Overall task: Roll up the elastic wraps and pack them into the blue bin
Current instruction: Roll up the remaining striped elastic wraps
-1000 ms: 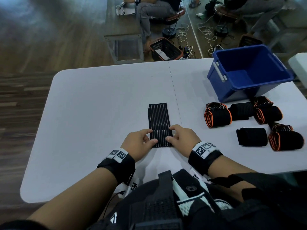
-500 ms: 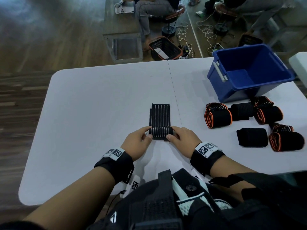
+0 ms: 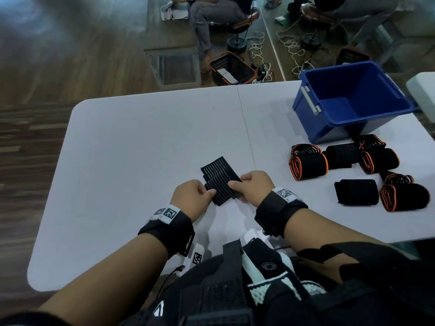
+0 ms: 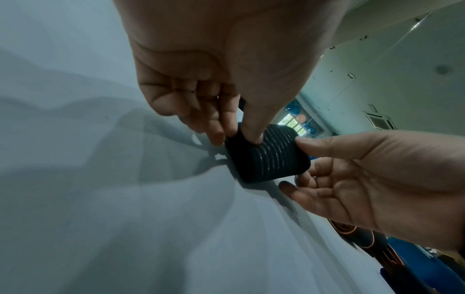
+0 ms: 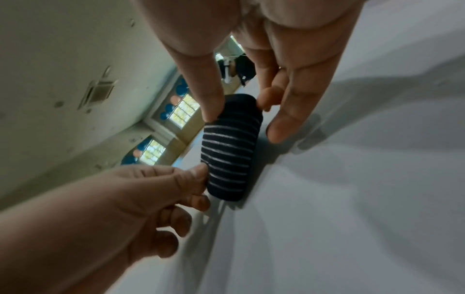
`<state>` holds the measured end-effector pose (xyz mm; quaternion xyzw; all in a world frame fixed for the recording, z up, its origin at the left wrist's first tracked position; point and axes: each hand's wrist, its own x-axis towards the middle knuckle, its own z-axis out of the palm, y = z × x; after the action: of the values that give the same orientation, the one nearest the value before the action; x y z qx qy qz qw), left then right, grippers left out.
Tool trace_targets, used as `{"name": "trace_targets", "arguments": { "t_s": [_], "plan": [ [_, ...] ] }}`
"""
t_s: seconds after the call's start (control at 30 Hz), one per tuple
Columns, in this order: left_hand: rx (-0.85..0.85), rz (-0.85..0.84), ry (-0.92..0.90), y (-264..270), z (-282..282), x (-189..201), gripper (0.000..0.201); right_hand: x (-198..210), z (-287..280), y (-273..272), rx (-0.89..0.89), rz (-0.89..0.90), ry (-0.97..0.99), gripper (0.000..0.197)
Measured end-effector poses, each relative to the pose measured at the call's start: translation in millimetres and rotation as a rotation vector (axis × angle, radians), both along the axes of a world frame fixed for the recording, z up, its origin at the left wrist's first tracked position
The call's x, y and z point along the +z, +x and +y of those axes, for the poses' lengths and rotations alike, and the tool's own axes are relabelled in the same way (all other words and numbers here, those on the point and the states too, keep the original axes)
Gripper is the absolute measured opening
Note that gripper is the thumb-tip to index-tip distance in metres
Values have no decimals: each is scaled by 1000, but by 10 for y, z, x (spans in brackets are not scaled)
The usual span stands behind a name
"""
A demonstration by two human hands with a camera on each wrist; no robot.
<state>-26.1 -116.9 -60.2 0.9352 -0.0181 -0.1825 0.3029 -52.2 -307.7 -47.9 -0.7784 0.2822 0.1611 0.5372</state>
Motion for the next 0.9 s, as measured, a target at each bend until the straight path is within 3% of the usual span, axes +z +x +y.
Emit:
{"name": "trace_targets", "arguments": {
  "t_s": [0.07, 0.1, 0.23, 0.4, 0.5, 0.63, 0.8, 0.9],
  "plan": [
    [34, 12, -24, -4, 35, 15, 28, 69, 53, 9, -39, -43, 122, 16],
    [40, 22, -41, -15, 58, 20, 29, 92, 76, 16, -39, -72, 139, 15],
    [16, -10, -83, -89, 128, 38, 38, 124, 179, 29, 65, -165, 144, 30],
    [12, -102, -266, -108, 238, 18, 82, 173, 334, -46, 182, -252, 182, 45],
    [-131, -104, -269, -59, 295, 3, 70, 164, 389, -98, 215, -262, 173, 50],
    [-182, -20, -292, -7, 297, 68, 48, 120, 434, -192, 126, -308, 159, 49],
    [-293, 48, -366, 37, 216, 78, 40, 42, 389, -377, -16, -308, 127, 60],
    [-392, 101, -376, 76, 96, 73, 38, 19, 304, -523, -79, -303, 94, 56]
  ]
}}
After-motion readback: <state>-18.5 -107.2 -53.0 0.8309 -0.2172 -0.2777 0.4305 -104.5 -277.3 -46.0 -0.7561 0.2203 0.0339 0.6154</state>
